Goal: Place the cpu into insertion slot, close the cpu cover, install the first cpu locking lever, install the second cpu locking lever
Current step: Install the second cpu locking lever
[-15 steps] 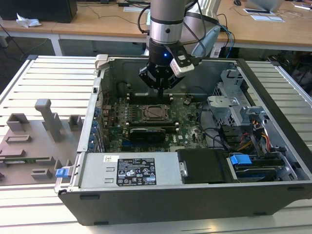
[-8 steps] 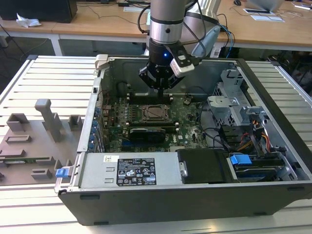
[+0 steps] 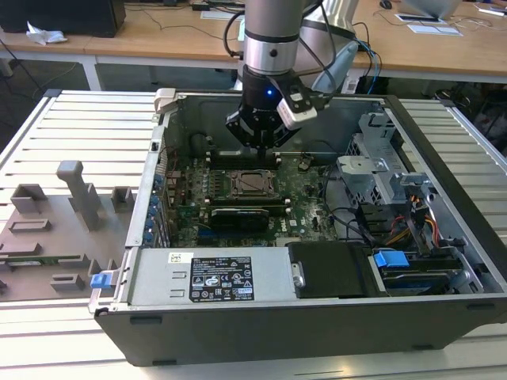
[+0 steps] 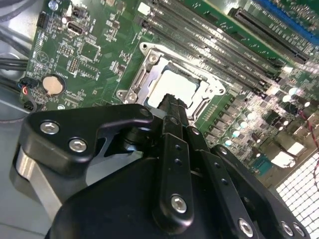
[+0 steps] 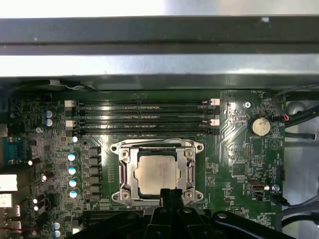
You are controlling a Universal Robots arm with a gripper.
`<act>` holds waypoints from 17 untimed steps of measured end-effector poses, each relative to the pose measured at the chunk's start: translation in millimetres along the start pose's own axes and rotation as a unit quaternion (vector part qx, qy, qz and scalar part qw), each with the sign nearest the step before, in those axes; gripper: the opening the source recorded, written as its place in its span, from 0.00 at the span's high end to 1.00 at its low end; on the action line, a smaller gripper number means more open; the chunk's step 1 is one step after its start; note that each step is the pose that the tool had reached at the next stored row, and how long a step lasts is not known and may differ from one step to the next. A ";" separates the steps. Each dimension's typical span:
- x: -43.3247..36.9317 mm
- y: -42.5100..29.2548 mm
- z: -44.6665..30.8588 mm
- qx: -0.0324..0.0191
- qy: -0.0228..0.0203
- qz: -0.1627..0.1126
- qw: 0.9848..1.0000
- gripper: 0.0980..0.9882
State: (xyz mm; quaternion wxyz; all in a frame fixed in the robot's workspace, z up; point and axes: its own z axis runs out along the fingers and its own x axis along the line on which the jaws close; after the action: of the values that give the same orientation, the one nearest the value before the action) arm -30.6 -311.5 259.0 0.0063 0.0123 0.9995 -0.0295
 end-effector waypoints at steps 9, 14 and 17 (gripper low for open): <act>-0.5 -22.2 1.7 -0.001 0.000 0.000 1.000 0.99; -0.8 -34.6 4.6 -0.002 0.000 0.000 1.000 0.99; -0.6 -43.6 7.1 -0.022 0.001 0.000 1.000 0.99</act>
State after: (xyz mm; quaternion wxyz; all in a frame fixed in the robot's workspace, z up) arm -31.0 -355.4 254.4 0.0060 0.0126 0.9999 -0.0077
